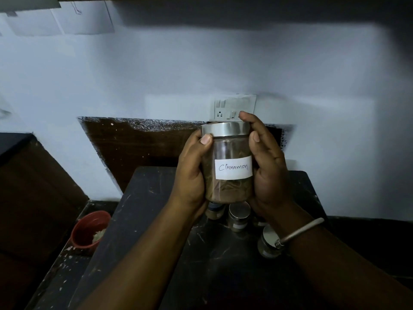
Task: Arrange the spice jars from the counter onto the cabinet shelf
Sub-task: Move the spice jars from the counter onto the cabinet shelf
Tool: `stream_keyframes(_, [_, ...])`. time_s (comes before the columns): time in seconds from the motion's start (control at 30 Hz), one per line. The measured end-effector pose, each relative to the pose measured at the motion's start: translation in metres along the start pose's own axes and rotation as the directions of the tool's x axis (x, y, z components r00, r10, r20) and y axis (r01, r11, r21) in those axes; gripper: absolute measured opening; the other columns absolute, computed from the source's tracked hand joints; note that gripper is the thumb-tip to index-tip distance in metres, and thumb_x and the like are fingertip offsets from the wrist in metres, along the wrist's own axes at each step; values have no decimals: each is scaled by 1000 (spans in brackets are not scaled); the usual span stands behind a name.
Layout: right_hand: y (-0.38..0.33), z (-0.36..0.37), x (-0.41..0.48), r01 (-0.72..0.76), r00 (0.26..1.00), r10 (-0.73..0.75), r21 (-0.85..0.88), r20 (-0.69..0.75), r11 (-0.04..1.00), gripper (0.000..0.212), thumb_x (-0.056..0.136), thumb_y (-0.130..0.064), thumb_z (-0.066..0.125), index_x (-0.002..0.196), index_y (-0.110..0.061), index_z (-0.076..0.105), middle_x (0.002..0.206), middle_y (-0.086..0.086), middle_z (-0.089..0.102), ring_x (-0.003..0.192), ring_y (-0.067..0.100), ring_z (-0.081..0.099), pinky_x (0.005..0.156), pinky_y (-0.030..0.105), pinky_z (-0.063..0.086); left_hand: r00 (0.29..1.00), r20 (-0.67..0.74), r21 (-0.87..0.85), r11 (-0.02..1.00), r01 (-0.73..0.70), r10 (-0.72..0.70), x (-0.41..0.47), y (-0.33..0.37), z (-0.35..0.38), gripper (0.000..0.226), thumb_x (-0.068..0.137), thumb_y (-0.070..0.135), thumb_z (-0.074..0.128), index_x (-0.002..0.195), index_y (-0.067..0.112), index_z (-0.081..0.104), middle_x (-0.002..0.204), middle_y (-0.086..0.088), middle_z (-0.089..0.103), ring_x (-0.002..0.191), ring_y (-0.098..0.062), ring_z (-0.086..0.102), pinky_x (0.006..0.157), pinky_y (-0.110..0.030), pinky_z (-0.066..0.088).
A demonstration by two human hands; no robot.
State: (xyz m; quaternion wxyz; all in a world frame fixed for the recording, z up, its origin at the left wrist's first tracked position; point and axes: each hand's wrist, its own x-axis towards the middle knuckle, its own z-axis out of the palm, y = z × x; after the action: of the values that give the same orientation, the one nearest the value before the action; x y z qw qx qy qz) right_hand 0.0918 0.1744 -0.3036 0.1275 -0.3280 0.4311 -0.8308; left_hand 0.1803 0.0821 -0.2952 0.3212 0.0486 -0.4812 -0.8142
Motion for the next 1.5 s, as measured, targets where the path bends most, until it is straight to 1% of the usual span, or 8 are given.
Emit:
stream_keyframes(0.23, [-11, -3, -2, 59, 998, -59, 25, -4, 998, 43, 95, -47, 64, 131, -25, 66, 140, 24, 53, 127, 37, 59, 97, 42, 54, 999, 20, -36, 999, -35, 35, -2, 0, 14, 75, 87, 41, 58, 133, -16, 51, 105, -22, 69, 91, -31, 69, 76, -39, 58])
stream_keyframes(0.5, [-22, -6, -3, 46, 997, -50, 63, 59, 997, 42, 101, -35, 58, 140, -19, 58, 126, 2, 69, 114, 22, 67, 88, 31, 57, 1000, 25, -69, 998, -7, 9, -2, -2, 23, 58, 86, 41, 58, 123, -4, 61, 98, -15, 75, 89, -26, 73, 74, -36, 60])
stream_keyframes(0.7, [-29, -7, -4, 12, 999, -14, 39, 35, 999, 41, 100, -34, 59, 138, -19, 60, 132, 11, 66, 120, 31, 64, 92, 36, 56, 1000, 9, -88, 996, -10, 11, -4, -1, 29, 69, 84, 42, 59, 131, -8, 55, 97, -15, 75, 86, -25, 73, 71, -34, 60])
stream_keyframes(0.87, [-31, -8, -3, 2, 1000, -2, -9, 5, 1000, 41, 97, -32, 54, 136, -22, 63, 142, 27, 52, 129, 45, 55, 102, 50, 52, 1000, -3, -121, 993, 3, -3, -4, -3, 31, 76, 81, 42, 61, 134, -12, 53, 103, -21, 71, 90, -30, 71, 74, -36, 60])
stream_keyframes(1.03, [-34, -8, -4, -9, 1000, 9, -14, 13, 1000, 42, 96, -30, 55, 136, -21, 63, 142, 32, 50, 131, 52, 50, 109, 66, 42, 999, 37, -121, 993, 16, -12, -3, -5, 29, 45, 86, 41, 58, 109, 6, 74, 95, -15, 77, 86, -27, 75, 73, -35, 61])
stream_keyframes(1.2, [-37, -6, -4, -15, 1000, 15, -26, 21, 1000, 42, 96, -30, 54, 136, -22, 63, 142, 32, 49, 131, 51, 51, 109, 68, 41, 996, 76, -151, 987, 51, -40, -4, -3, 29, 41, 87, 42, 57, 111, 16, 79, 103, -14, 78, 91, -26, 76, 74, -36, 62])
stream_keyframes(1.33, [-38, -5, -5, -6, 1000, 6, -30, 26, 1000, 42, 97, -30, 54, 137, -23, 63, 144, 31, 49, 132, 49, 52, 109, 67, 42, 997, 76, -138, 990, 18, -8, -4, 1, 31, 54, 82, 38, 74, 122, 4, 65, 100, -12, 78, 89, -24, 76, 72, -33, 61])
stream_keyframes(1.5, [-38, -4, -5, -8, 1000, 8, -28, 12, 1000, 43, 97, -31, 55, 138, -21, 62, 143, 32, 49, 130, 49, 53, 109, 67, 42, 998, 62, -159, 986, 39, -29, -3, 2, 31, 61, 82, 39, 60, 134, 7, 58, 108, -14, 77, 94, -26, 76, 75, -35, 61])
